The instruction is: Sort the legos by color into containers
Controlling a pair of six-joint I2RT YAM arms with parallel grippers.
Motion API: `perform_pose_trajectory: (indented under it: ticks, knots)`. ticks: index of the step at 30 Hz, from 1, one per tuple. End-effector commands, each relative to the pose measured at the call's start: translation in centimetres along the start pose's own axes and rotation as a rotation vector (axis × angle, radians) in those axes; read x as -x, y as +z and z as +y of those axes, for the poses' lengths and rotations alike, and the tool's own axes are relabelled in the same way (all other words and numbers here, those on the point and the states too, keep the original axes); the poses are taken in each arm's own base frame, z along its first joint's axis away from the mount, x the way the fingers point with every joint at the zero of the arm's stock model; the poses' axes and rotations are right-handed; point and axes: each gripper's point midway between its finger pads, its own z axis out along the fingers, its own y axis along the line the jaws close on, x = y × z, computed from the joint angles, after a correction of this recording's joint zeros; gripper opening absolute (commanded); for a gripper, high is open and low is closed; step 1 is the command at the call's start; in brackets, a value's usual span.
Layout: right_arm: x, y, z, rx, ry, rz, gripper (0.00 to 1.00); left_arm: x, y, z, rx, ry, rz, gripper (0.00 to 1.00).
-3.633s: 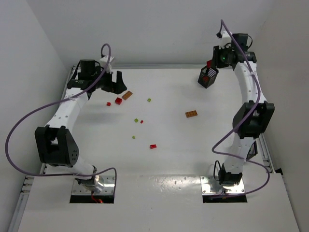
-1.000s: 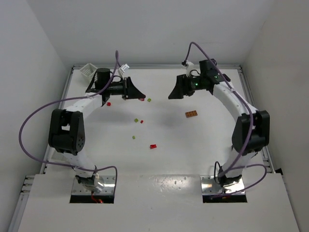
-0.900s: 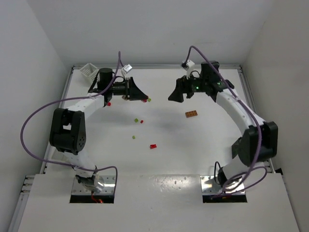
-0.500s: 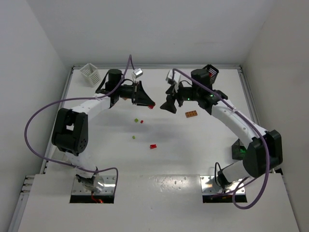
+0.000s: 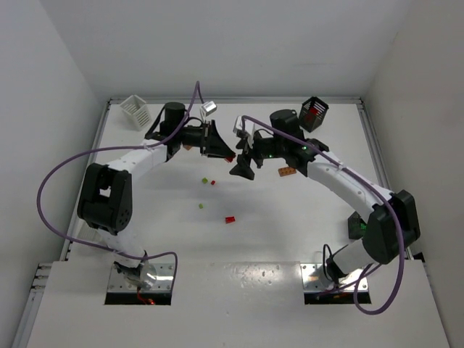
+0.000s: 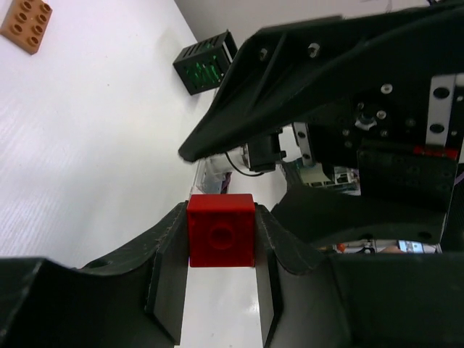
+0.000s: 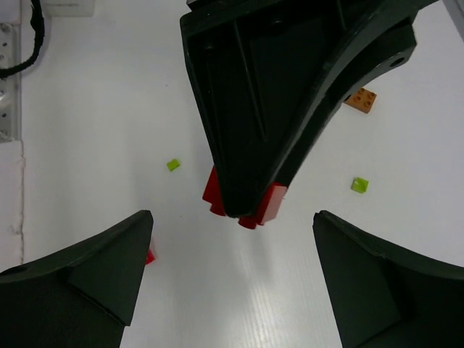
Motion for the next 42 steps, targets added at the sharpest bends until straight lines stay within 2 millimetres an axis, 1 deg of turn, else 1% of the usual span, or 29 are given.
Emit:
perform_pose_trajectory:
  ticks: [1,3,4,8,11,13,18,20,21,22,23,24,26,27,28,29,30,31,32,33,34,35,36,37,38,39,40,41,42]
  knots:
    - [2.7,0.6,-0.7,-0.024,0.007,-0.067,0.91,0.6,-0.2,-2.5,-0.006,0.083,-0.026,0.23]
    - [2.7,1.2,-0.7,-0.027,0.012,-0.070,0.87,0.6,-0.2,-2.2,0.000,0.077,-0.033,0.24]
    - [2.7,1.2,-0.7,-0.026,0.023,-0.071,0.83,0.7,-0.2,-2.2,-0.002,0.087,-0.035,0.24]
    - [2.1,1.8,-1.3,-0.058,0.081,-0.066,0.72,0.4,-0.2,-2.0,0.000,0.067,-0.033,0.24]
    - [2.3,2.0,-2.0,-0.085,0.090,-0.079,0.66,0.4,-0.2,-2.0,0.000,0.067,-0.033,0.24]
    - [2.5,2.1,-2.0,-0.087,0.094,-0.086,0.63,0.3,-0.2,-1.7,0.012,0.067,-0.033,0.24]
    - [2.7,2.0,-2.6,-0.113,0.093,-0.094,0.49,0.3,-0.5,-1.3,0.019,0.067,-0.038,0.25]
    - [2.7,2.0,-2.6,-0.113,0.093,-0.094,0.43,0.4,-0.4,-1.1,0.026,0.066,-0.044,0.32]
    - [2.7,2.0,-2.6,-0.114,0.083,-0.094,0.36,0.4,-0.4,-1.1,0.026,0.066,-0.044,0.35]
    - [2.7,2.0,-2.8,-0.123,0.071,-0.090,0.33,0.4,-0.4,-1.1,0.026,0.066,-0.044,0.38]
    - [2.7,2.0,-2.8,-0.123,0.071,-0.090,0.30,0.2,-0.4,-0.9,0.028,0.058,-0.042,0.46]
    - [2.5,2.0,-2.8,-0.121,0.063,-0.082,0.25,0.4,-0.7,-0.8,0.032,0.057,-0.050,0.49]
    - [2.9,1.1,-3.2,-0.145,0.046,-0.086,0.19,0.4,-0.8,-1.1,0.030,0.074,-0.052,0.56]
    - [2.4,1.2,-3.0,-0.142,0.053,-0.077,0.17,0.5,-1.1,-0.6,0.043,0.065,-0.064,0.57]
    - [2.4,0.7,-3.3,-0.152,0.048,-0.074,0.12,0.4,-1.1,-0.5,0.046,0.056,-0.062,0.57]
    - [1.4,0.7,-3.1,-0.152,0.066,-0.049,0.11,1.0,-1.9,0.3,0.078,0.050,-0.094,0.60]
    - [1.9,-0.1,-3.2,-0.164,0.051,-0.056,0.11,1.5,-2.5,0.4,0.097,0.056,-0.117,0.62]
    - [1.1,-0.3,-3.0,-0.167,0.055,-0.026,0.09,2.4,-3.1,0.5,0.111,0.067,-0.144,0.64]
    - [0.4,-0.5,-2.7,-0.171,0.067,-0.007,0.06,3.4,-4.8,1.2,0.143,0.059,-0.187,0.65]
    - [-0.3,-1.2,-2.7,-0.187,0.081,0.011,0.05,4.8,-5.8,1.1,0.167,0.071,-0.226,0.66]
    - [-0.4,-1.5,-2.7,-0.194,0.074,0.024,0.05,5.7,-6.9,1.3,0.188,0.083,-0.256,0.66]
    - [-2.1,-1.9,-2.7,-0.208,0.110,0.075,0.05,7.0,-9.1,1.9,0.223,0.090,-0.309,0.66]
    - [-2.9,-2.8,-3.6,-0.260,0.126,0.104,0.04,8.5,-10.5,1.6,0.257,0.121,-0.356,0.66]
    - [-3.6,-3.3,-4.0,-0.282,0.164,0.125,0.04,9.4,-11.7,1.5,0.284,0.141,-0.381,0.66]
    - [-4.3,-4.2,-4.8,-0.333,0.198,0.157,0.04,9.8,-13.5,2.1,0.338,0.158,-0.396,0.66]
    - [-5.1,-5.3,-6.4,-0.386,0.240,0.175,0.02,11.5,-14.6,2.1,0.391,0.200,-0.419,0.66]
    - [-5.6,-6.0,-7.5,-0.425,0.275,0.187,0.01,12.0,-15.5,1.9,0.428,0.229,-0.424,0.66]
    - [-5.9,-6.8,-9.4,-0.487,0.318,0.206,0.01,11.8,-16.2,2.2,0.472,0.266,-0.406,0.66]
    - [-6.3,-7.6,-11.0,-0.542,0.349,0.209,0.00,12.8,-17.2,2.0,0.522,0.311,-0.423,0.66]
